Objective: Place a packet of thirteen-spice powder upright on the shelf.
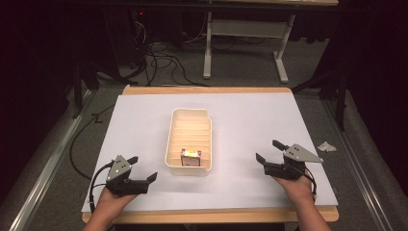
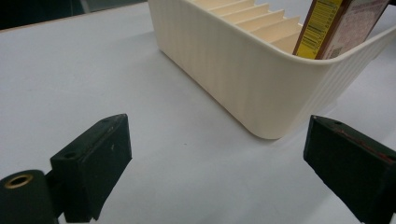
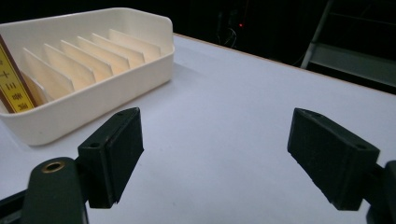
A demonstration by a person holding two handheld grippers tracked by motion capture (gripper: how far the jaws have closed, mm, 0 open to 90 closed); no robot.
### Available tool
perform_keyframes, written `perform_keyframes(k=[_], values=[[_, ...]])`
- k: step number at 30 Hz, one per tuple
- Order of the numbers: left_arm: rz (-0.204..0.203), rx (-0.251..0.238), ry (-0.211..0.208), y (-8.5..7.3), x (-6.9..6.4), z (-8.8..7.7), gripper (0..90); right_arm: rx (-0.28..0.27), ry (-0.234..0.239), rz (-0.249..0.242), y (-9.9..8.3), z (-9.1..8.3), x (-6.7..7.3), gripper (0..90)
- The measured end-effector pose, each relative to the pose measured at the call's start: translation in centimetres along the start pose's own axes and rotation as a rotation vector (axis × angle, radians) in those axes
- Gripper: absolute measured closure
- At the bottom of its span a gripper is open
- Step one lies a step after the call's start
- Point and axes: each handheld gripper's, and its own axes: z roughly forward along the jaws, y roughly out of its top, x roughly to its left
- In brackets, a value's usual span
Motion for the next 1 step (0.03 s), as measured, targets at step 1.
perform_keyframes(k=[1], values=[[-0.009,-0.005,0.001,-0.01,-0.04,0.1,8.3,0.002,-0.006,0.002,-0.14,-0.12,-0.12,18.5]])
